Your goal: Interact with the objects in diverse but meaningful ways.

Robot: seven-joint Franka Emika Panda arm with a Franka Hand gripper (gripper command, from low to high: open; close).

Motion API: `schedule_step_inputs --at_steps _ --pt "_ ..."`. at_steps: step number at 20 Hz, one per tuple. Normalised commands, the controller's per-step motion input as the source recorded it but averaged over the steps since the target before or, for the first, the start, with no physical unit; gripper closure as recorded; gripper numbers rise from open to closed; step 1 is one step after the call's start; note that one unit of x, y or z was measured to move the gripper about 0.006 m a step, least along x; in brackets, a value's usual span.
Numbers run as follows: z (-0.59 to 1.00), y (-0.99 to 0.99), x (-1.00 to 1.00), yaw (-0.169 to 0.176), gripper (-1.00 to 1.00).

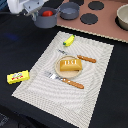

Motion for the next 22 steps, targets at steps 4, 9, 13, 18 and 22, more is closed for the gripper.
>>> schedule_step_inputs --at_steps 4,9,13,18,22 --pt "0.67 -0.15 0.91 -0.068 1.00" --pt "0.47 -0.02 0.96 -0.031 1.00" --pt "0.34 0.03 0.99 -0.001 1.00" --pt "0.38 0.13 0.99 0.000 1.00" --pt "0.47 0.19 1.00 0.000 1.00"
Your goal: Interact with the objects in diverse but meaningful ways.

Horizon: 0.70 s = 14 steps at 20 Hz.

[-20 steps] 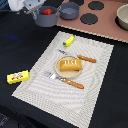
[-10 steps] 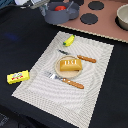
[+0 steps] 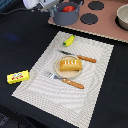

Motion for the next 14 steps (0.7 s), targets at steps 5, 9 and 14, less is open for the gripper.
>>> schedule_step_inputs --at_steps 5,9,14 --pt "0.50 0.28 1.00 0.000 1.00" --pt "0.47 0.28 1.00 0.000 1.00" --pt "0.46 0.28 0.99 0.000 1.00"
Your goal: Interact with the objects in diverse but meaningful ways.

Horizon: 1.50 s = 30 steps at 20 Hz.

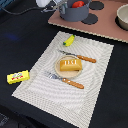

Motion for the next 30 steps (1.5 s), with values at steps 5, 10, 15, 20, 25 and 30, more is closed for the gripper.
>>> schedule_step_inputs --at_steps 5,10,15,20,25,30 --pt "0.47 0.29 0.99 0.000 1.00" --pt "0.42 0.37 1.00 0.000 1.00" --pt "0.41 0.40 0.99 0.000 1.00" --pt "0.26 0.44 0.94 0.000 1.00" --pt "0.17 0.47 0.91 0.000 1.00" --pt "0.12 0.49 0.88 0.000 1.00"
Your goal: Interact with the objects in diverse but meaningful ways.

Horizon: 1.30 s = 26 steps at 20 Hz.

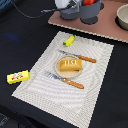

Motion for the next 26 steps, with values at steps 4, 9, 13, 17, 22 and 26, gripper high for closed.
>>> schedule_step_inputs --at_steps 4,9,13,17,22,26 --pt "0.07 0.52 0.81 0.000 1.00" --pt "0.05 0.57 0.72 -0.001 1.00" --pt "0.11 0.65 0.51 0.000 1.00" --pt "0.09 0.53 0.29 0.000 1.00" --pt "0.01 0.42 0.12 0.006 1.00" --pt "0.00 0.32 0.19 0.005 1.00"
